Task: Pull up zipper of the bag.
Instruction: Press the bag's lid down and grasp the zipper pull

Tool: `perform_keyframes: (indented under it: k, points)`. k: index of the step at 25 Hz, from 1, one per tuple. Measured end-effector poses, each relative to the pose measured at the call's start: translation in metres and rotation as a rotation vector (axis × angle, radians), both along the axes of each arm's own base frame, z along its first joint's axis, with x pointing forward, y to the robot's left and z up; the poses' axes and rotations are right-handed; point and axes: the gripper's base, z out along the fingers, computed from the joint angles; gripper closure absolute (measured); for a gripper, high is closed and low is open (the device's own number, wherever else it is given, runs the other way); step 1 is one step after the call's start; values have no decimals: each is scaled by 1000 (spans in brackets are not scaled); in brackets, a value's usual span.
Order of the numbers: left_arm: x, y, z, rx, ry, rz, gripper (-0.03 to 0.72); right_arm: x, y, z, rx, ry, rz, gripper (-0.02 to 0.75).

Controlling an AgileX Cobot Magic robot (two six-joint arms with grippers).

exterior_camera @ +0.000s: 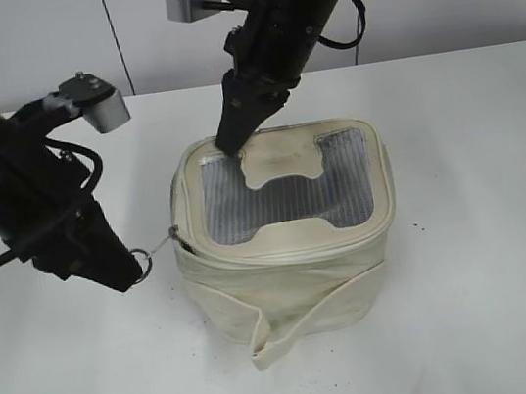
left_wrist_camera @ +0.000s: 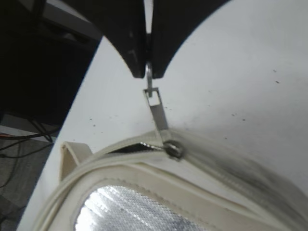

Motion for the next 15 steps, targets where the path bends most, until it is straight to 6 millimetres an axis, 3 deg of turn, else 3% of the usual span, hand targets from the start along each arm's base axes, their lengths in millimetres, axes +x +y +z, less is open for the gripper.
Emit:
perform_keyframes:
  k: [7, 12, 15]
  points:
    - [-11, -8, 5, -52, 165, 75, 691, -1, 2, 1, -1, 3, 1, 722]
    - [-31, -35, 5, -36, 194, 44, 691, -1, 2, 1, -1, 3, 0, 722]
    - [-42, -53, 4, -12, 196, 112, 691, -1, 2, 1, -1, 3, -1, 722]
